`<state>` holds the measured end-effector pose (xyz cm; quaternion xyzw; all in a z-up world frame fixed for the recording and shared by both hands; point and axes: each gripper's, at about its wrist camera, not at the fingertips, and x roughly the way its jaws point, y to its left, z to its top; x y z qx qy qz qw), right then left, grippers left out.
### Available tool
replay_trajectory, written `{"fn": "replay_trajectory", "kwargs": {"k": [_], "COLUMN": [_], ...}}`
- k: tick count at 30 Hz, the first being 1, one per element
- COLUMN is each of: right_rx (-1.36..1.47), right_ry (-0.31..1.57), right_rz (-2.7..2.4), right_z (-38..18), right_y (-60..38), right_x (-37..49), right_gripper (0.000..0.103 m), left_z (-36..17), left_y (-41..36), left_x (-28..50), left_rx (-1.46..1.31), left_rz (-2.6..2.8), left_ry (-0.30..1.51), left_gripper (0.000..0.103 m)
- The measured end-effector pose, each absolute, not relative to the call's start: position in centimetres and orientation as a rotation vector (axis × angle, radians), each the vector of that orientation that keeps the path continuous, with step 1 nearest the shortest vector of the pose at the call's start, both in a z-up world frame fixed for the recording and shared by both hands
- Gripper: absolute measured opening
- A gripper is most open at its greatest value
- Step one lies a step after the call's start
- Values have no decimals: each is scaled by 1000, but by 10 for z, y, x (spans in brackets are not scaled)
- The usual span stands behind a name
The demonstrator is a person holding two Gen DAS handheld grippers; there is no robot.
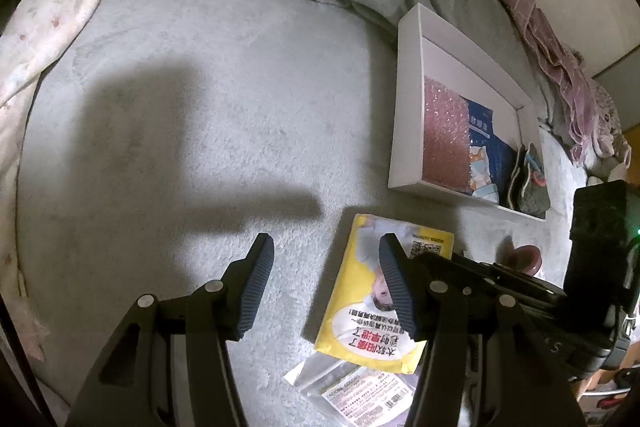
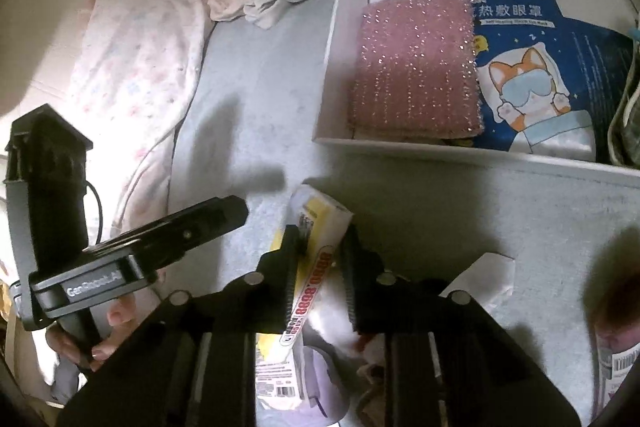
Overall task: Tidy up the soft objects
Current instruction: 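Grasp the yellow printed packet on the bed with the right gripper, then carry the yellow packet into the white box beside the pink sponge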
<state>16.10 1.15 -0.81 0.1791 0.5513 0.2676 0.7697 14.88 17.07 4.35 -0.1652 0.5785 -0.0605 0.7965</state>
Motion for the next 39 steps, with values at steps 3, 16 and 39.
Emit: {"fn": "replay_trajectory", "kwargs": {"k": [3, 16, 39], "right_rx": [413, 428, 480], "right_ry": [1177, 1072, 1009], "right_rz": [624, 655, 551], "right_z": [-4, 36, 56], "right_y": [10, -16, -85], "right_x": [159, 147, 153], "right_gripper": [17, 16, 16], "left_z": [45, 59, 65], "left_y": [170, 151, 102], "left_x": [149, 149, 158], "left_rx": [-351, -349, -274], "left_rz": [-130, -206, -301], "left_ry": [1239, 1180, 1143], "left_gripper": [55, 55, 55]}}
